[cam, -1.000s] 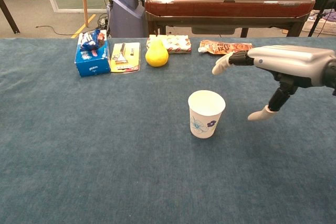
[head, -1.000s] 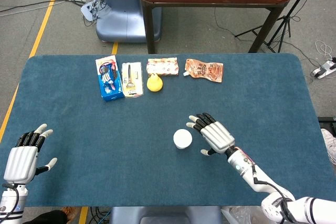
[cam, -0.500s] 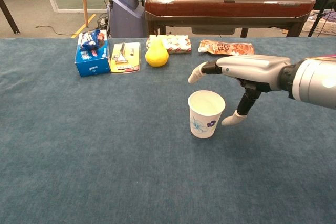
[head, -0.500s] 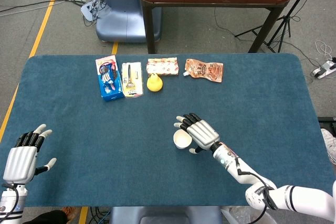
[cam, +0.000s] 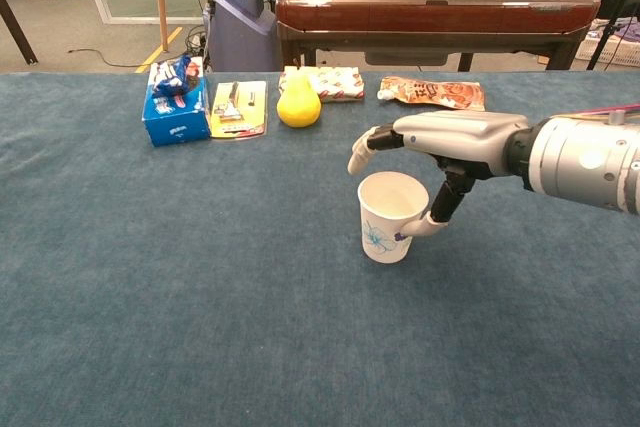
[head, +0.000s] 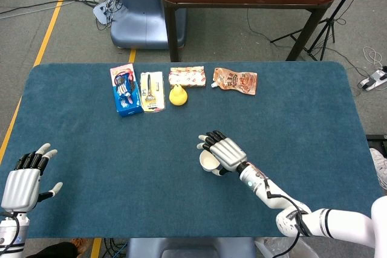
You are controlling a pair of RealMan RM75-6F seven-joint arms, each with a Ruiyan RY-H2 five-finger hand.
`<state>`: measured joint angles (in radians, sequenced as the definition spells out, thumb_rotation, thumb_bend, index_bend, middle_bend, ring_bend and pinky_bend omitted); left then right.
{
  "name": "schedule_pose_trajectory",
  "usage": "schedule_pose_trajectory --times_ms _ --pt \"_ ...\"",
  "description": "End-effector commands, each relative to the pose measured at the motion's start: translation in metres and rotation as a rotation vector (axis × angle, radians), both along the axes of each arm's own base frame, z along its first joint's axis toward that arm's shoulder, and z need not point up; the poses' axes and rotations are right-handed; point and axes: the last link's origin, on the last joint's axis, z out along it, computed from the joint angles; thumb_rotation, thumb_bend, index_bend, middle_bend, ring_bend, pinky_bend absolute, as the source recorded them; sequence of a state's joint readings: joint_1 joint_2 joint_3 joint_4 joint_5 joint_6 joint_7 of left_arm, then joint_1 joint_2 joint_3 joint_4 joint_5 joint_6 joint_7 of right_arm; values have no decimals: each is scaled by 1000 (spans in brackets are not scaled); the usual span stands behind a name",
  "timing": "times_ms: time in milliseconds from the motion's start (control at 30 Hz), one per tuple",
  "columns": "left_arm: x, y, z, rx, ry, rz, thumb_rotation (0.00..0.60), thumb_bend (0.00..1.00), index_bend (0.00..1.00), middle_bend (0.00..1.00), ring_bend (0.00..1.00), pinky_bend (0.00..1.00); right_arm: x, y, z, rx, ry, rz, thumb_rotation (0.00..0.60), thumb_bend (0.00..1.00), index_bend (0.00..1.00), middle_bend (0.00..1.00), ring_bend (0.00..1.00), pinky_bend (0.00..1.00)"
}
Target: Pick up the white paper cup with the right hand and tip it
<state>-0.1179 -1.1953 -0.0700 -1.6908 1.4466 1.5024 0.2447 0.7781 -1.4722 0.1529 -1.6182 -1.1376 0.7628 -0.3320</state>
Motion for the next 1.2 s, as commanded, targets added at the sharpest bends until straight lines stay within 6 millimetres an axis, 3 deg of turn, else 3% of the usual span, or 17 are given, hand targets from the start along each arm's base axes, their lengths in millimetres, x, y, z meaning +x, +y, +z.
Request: schedule_pose_trajectory --times_ms 33,367,567,700,933,1200 --pt "0 0 0 0 -1 0 600 146 219 126 162 140 -1 0 -1 2 7 -1 600 252 253 104 0 52" --pt "-1 1 -1 -3 0 0 600 146 219 126 162 140 -2 -3 0 -9 3 -14 600 298 343 166 0 52" --pt "-1 2 -2 -5 0 -2 600 146 220 126 162 140 -8 -4 11 -49 22 -3 600 339 409 216 0 52" --pt "-1 2 -2 -5 0 -1 600 146 220 126 162 140 -18 -9 27 -99 100 25 600 339 409 222 0 52" --pt "-2 3 -5 -12 -4 1 600 146 220 126 162 140 -32 -20 61 -219 380 146 600 339 409 223 0 52" --pt "-3 4 -7 -17 -5 2 600 146 219 126 162 140 -52 -29 73 -288 647 204 600 339 409 223 0 44"
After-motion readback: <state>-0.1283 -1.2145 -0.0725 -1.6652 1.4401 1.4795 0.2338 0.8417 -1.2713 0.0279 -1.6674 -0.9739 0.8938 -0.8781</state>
